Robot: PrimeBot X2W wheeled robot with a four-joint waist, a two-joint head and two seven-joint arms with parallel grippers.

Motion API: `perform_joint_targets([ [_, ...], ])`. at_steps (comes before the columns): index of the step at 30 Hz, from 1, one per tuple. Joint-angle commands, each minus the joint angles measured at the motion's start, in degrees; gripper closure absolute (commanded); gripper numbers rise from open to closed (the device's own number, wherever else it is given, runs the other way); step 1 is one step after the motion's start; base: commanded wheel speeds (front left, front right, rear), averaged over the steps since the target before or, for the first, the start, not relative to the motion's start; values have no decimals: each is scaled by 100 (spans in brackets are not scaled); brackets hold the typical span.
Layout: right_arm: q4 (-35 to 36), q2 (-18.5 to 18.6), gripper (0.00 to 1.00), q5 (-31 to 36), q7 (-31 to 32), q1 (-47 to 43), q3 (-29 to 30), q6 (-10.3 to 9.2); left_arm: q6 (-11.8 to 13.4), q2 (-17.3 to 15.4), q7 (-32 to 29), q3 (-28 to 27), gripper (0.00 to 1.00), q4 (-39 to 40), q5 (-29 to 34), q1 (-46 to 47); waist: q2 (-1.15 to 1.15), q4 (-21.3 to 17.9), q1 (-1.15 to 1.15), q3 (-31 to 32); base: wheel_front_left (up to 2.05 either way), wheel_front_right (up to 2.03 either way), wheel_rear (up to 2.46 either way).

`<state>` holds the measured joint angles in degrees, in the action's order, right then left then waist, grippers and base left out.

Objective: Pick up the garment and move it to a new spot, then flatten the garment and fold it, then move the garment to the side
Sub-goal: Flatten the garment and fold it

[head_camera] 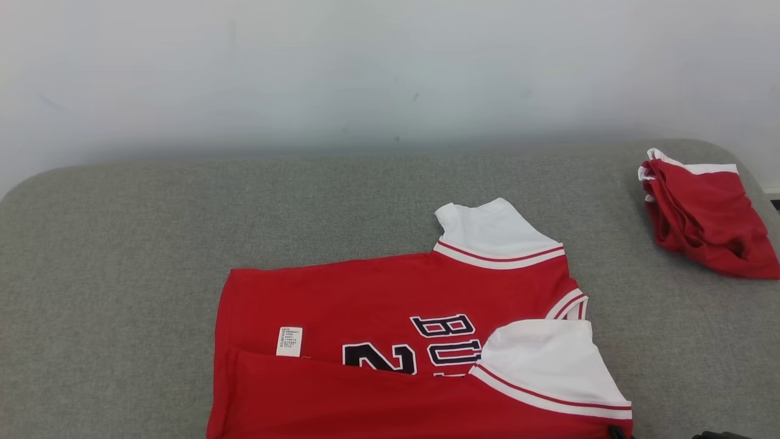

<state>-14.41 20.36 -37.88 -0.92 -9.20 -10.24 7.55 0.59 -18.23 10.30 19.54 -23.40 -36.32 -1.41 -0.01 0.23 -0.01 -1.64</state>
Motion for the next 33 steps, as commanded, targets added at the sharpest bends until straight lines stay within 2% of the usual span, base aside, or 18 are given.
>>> perform_joint_targets([
  [1,41,-21,4,58,15,-26,58,-12,43,-47,6,-18,51,15,-25,-74,1,-6,1,23,0,0,0],
  [2,81,-65,0,96,52,-62,95,-12,58,-37,49,-38,0,49,-28,-92,1,-1,1,39,0,0,0],
  [8,466,-234,0,351,109,-169,402,-12,93,-27,316,-171,0,320,22,-165,1,92,1,129,0,0,0],
  [13,807,-393,0,543,-86,-100,557,-12,143,5,471,-428,0,707,190,-215,1,157,1,198,0,0,0],
  [18,905,-642,0,1061,-663,33,627,-12,253,321,483,-1077,0,1440,753,-383,1,181,1,239,0,0,0],
  [22,777,-921,0,1468,-1123,112,613,-12,150,625,485,-1393,0,1863,1379,-499,1,205,1,254,0,0,0],
  [26,622,-1194,0,1581,-1354,129,638,-12,33,974,486,-1717,0,2058,1874,-622,1,212,1,258,0,0,0],
  [33,498,-1354,0,1922,-1428,142,684,-12,-329,1377,487,-2149,0,1838,2358,-795,1,178,1,238,0,0,0],
])
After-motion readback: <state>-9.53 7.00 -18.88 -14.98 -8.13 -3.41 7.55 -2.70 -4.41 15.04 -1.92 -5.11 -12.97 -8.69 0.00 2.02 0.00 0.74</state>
